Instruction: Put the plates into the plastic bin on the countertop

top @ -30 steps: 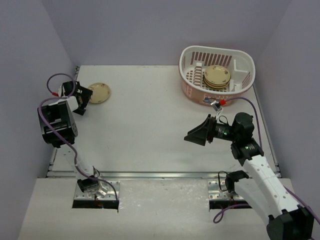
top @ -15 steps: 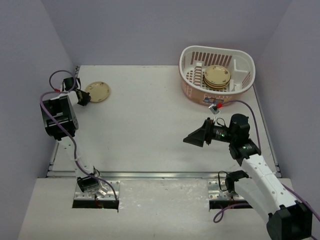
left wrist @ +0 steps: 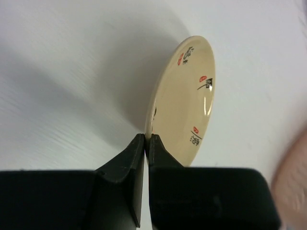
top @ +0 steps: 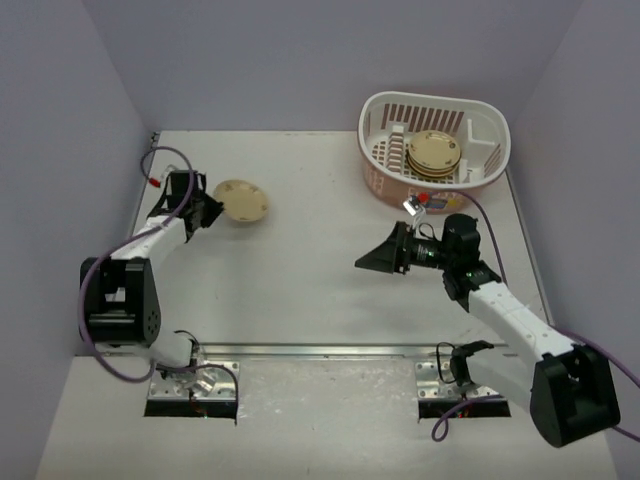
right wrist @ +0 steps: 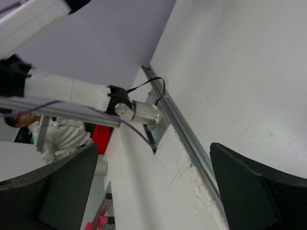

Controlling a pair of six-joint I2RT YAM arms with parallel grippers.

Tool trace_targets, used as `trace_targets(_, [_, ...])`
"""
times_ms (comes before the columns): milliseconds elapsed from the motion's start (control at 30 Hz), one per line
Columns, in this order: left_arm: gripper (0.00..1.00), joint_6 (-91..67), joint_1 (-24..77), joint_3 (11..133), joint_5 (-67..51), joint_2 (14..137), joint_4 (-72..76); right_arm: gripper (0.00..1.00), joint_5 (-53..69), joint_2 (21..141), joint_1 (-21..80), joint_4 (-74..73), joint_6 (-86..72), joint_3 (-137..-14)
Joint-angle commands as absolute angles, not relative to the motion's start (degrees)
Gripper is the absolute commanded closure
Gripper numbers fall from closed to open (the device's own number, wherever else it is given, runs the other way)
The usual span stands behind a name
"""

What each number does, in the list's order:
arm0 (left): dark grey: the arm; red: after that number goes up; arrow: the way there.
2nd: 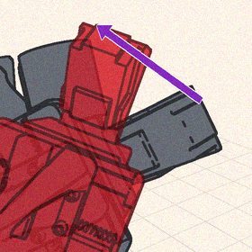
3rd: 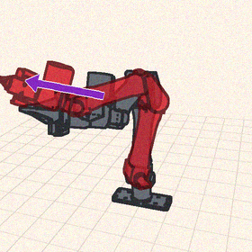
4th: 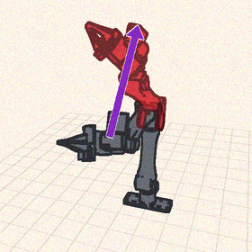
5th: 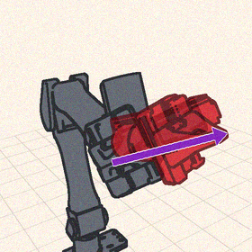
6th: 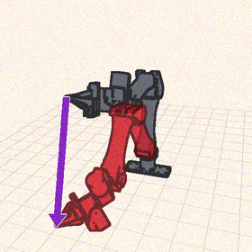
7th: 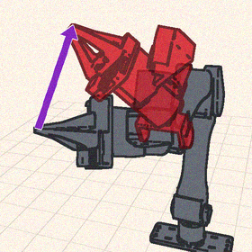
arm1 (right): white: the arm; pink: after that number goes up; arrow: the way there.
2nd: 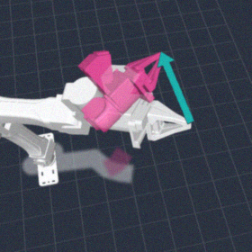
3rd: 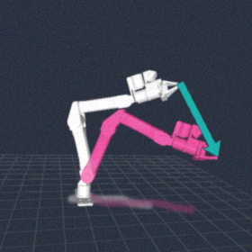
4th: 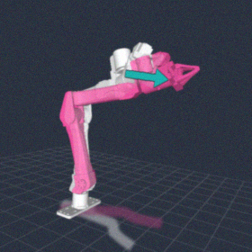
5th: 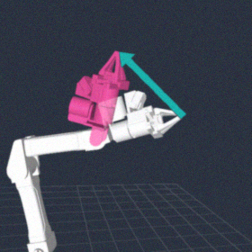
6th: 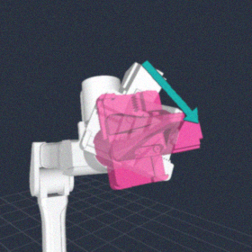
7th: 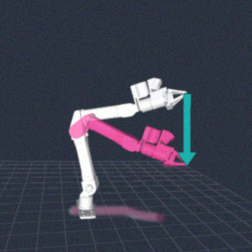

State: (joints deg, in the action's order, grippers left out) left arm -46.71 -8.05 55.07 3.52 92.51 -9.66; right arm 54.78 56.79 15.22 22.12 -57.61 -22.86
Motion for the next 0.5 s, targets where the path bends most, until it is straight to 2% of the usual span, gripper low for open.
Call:
trace_targets(0, [1.00, -43.42, 6.31, 46.07, -6.83, 77.43, -3.23, 0.02, 43.20, 63.67, 17.97, 10.96, -46.47, -35.67])
trace_targets(100, [1.00, -43.33, 11.04, 41.84, -11.34, 74.38, -1.06, 0.03, 37.62, 67.65, 18.28, 3.64, -41.25, -39.02])
trace_targets(233, [1.00, -41.75, 19.06, 38.16, -17.40, 68.89, 1.44, 0.14, 34.08, 72.70, 19.18, 0.38, -35.70, -42.28])
trace_targets(467, [1.00, -41.59, 21.32, 34.79, -21.72, 61.71, 1.87, 0.22, 29.03, 74.04, 22.43, -3.84, -31.37, -42.43])
